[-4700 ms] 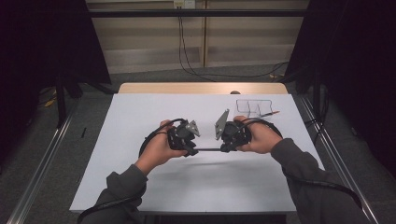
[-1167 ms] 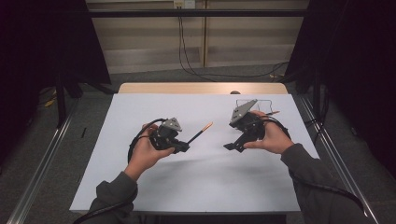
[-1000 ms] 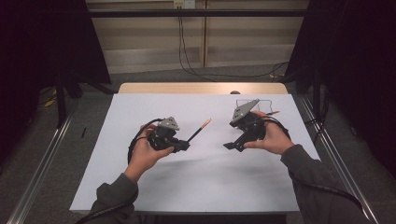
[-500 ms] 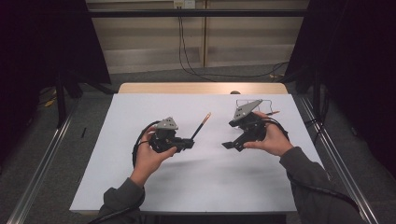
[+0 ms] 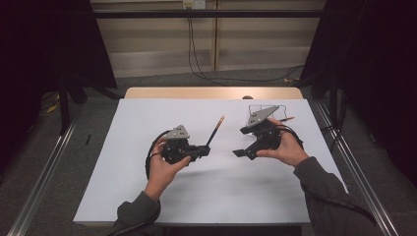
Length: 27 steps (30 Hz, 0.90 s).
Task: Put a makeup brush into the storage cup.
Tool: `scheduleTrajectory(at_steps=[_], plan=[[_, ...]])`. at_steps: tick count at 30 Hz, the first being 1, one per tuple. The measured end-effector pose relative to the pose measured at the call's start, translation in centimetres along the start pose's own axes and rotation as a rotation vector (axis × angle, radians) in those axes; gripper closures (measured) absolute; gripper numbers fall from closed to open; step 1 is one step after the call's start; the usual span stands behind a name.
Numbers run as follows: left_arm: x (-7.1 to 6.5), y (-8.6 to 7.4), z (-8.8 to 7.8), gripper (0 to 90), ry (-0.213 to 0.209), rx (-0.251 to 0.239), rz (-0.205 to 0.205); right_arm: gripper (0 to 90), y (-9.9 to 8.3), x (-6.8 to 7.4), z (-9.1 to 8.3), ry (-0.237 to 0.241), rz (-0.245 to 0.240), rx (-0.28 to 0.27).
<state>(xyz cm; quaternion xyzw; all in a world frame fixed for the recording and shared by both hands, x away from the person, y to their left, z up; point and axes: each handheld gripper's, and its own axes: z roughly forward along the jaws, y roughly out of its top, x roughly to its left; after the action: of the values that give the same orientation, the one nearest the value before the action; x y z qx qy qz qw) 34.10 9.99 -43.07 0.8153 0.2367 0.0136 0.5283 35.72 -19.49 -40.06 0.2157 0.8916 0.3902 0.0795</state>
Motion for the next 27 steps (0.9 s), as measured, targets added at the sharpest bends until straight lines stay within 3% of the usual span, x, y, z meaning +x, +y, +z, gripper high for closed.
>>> scheduleTrajectory(at_steps=[6, 15, 27], plan=[[-0.18, -0.26, 0.14, 85.2, 0.013, -0.034, -0.02, 9.8, -0.05, 0.02, -0.05, 0.006, 0.01, -0.02], [-0.22, -0.65, 0.27, 85.3, 0.017, -0.074, -0.029, 9.8, -0.13, -0.17, -0.36, 0.019, 0.053, -0.096], [-0.24, -0.7, 0.44, 85.3, 0.016, -0.079, -0.032, 10.7, 0.25, -0.15, -0.69, 0.019, 0.087, -0.168]])
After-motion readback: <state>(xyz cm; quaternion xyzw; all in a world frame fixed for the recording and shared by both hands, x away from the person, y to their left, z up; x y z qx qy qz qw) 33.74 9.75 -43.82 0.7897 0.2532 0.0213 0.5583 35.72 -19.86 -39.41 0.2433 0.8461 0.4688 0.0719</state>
